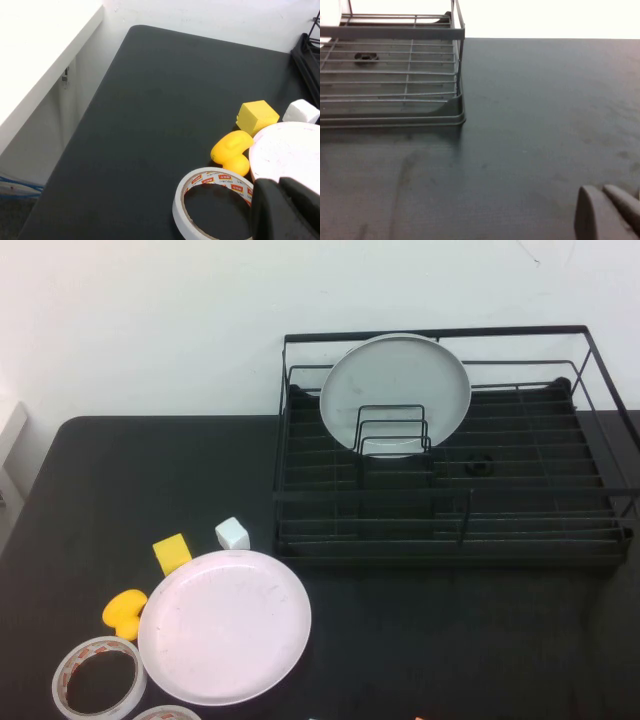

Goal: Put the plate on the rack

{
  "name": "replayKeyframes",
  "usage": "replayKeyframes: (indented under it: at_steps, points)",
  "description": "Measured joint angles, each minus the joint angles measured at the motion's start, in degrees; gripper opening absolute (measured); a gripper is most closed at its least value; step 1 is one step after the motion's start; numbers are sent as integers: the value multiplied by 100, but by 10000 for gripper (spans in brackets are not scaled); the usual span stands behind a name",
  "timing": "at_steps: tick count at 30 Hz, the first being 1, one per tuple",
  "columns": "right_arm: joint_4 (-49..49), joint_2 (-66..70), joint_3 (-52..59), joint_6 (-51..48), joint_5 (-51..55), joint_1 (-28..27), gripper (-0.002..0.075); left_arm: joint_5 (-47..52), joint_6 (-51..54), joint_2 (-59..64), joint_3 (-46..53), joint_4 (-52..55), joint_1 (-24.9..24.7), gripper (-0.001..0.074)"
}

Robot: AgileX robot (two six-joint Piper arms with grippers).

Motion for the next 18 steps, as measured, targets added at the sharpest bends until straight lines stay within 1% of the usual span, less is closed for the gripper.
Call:
replayKeyframes:
  at_steps: [18]
  points:
    - [-99,0,0,0,-46,0,-2,0,-22,0,0,0,0,-3]
